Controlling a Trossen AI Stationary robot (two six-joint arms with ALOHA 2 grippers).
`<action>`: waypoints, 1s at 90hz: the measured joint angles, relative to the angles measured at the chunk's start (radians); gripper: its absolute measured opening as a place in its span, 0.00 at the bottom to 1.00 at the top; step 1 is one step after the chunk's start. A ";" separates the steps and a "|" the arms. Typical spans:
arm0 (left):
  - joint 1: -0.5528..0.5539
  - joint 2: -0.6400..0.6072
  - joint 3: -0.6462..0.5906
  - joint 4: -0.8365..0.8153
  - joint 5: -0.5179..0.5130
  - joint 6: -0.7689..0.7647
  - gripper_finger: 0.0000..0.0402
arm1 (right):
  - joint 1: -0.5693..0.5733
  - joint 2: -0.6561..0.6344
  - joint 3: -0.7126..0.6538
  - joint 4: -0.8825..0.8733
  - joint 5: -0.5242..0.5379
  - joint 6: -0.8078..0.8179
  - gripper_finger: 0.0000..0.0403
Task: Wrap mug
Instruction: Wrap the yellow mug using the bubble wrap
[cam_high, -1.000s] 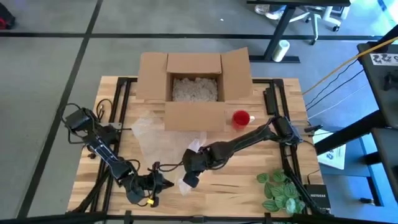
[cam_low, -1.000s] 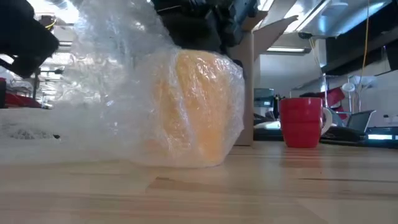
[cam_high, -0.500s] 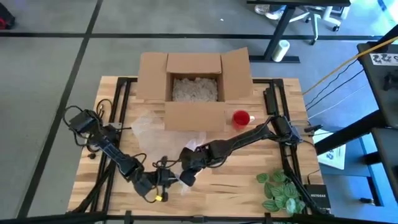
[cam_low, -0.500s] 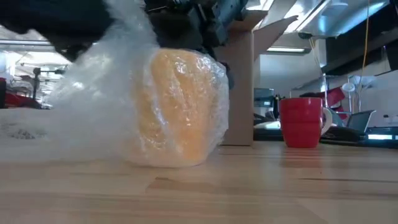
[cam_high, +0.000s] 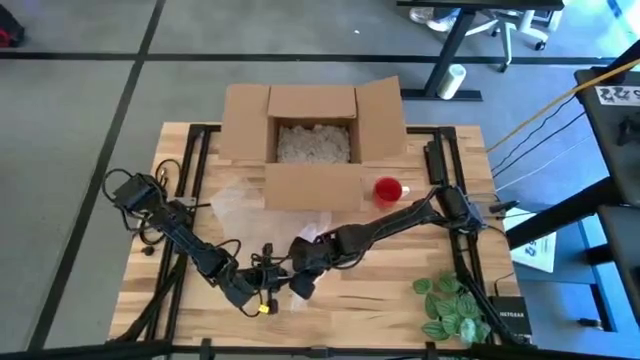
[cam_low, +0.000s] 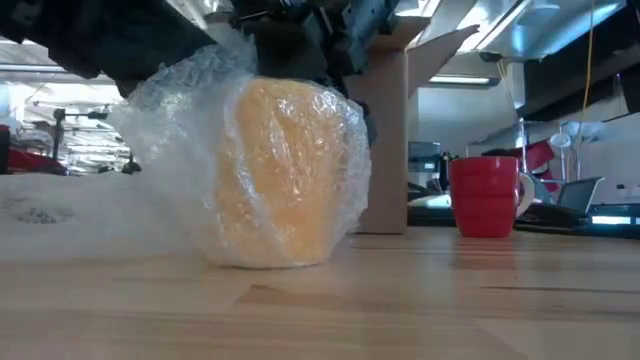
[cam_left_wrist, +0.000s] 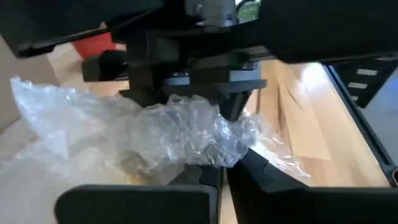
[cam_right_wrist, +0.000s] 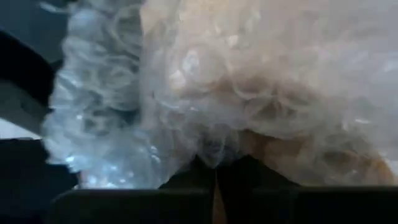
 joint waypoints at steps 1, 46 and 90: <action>0.001 0.000 0.000 -0.001 0.004 0.000 0.00 | 0.001 -0.002 0.002 -0.005 0.001 0.002 0.00; 0.013 0.001 -0.001 -0.016 0.014 0.002 0.00 | 0.040 -0.034 0.293 -0.427 0.120 -0.002 0.00; 0.018 0.003 -0.002 0.006 0.020 0.017 0.00 | 0.050 -0.038 0.261 -0.287 0.325 -0.134 0.00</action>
